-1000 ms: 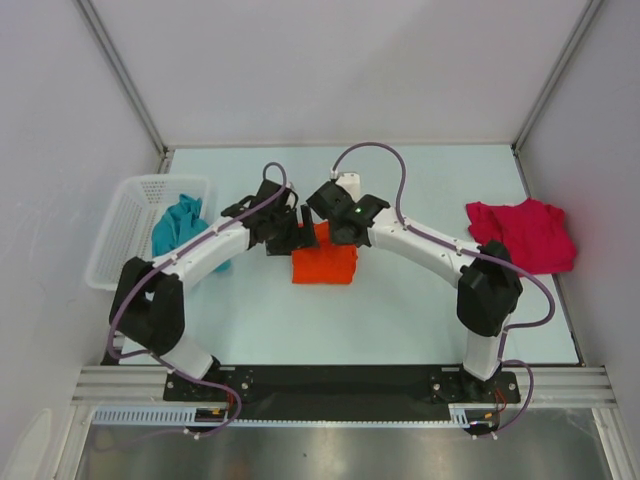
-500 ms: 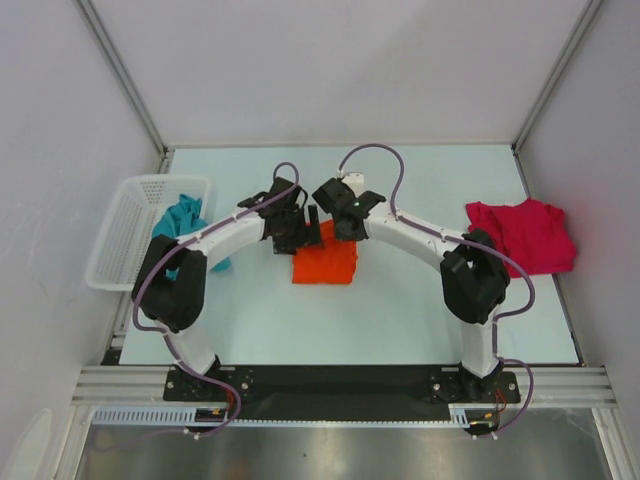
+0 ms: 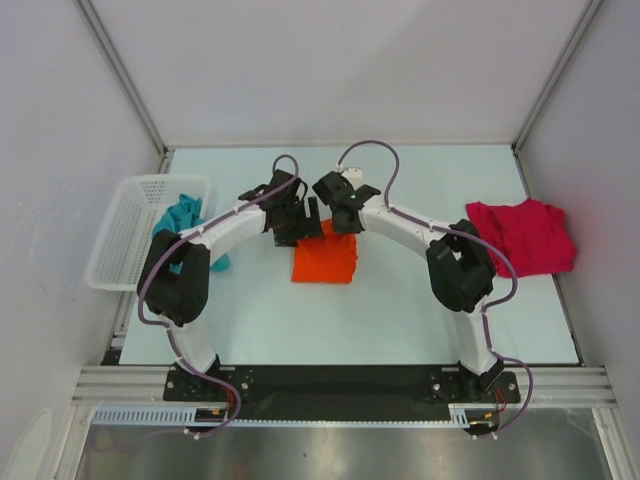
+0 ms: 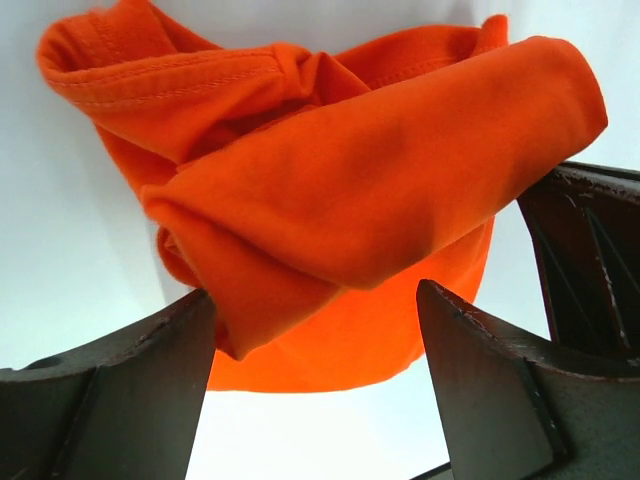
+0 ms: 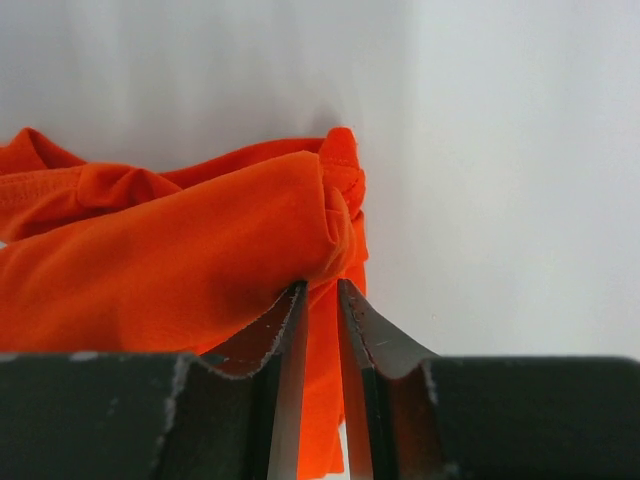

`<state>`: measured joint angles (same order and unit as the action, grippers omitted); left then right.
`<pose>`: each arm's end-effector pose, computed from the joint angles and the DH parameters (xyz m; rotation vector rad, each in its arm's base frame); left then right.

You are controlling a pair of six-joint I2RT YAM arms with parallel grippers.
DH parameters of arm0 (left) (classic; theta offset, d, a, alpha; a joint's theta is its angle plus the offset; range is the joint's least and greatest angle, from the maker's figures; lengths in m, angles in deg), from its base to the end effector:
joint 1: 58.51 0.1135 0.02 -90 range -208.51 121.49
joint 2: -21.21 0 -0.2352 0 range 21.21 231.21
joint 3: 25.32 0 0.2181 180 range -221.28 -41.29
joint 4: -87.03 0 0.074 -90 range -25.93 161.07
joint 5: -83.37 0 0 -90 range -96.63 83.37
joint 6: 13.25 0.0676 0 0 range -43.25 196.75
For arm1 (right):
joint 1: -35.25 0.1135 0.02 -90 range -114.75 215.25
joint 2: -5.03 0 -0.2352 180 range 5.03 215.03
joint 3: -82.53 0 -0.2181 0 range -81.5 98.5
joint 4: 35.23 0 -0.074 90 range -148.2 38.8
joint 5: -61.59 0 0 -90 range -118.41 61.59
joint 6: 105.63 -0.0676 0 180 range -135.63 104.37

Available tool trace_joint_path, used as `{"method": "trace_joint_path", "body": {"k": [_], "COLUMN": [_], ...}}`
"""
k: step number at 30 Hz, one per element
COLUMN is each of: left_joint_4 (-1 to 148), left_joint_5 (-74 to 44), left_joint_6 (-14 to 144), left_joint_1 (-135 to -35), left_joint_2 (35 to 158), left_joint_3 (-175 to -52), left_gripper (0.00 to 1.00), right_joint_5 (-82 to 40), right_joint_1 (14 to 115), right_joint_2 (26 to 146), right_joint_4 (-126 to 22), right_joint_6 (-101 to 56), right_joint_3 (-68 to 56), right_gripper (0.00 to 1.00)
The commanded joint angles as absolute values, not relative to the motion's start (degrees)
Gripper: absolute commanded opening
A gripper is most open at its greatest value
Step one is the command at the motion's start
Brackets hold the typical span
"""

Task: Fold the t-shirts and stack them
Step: Smooth out wrinkles on the folded tshirt

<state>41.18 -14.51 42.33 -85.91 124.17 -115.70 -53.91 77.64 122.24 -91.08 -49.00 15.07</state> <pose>0.3148 -0.1736 0.1751 -0.1122 2.6834 -0.5486 0.3234 0.2558 0.1874 -0.0477 2.4747 -0.0421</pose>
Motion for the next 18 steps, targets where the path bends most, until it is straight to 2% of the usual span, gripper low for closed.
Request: {"method": "trace_joint_path", "body": {"k": [1, 18], "left_joint_4": [41.01, 39.42], "left_joint_5": [-14.63, -14.46], "left_joint_6": [43.35, 44.93], "left_joint_1": [-84.44, -82.07], "left_joint_2": [122.81, 127.11], "left_joint_3": [-117.93, -122.32], "left_gripper": [0.84, 0.85], "right_joint_5": [-53.72, -52.85], "right_joint_1": [77.44, 74.19], "right_joint_2": [123.85, 130.09], "right_joint_4": [-89.43, -88.9], "right_joint_6": [-47.71, -44.55], "right_joint_3": [19.48, 28.01], "right_gripper": [0.23, 0.23]}}
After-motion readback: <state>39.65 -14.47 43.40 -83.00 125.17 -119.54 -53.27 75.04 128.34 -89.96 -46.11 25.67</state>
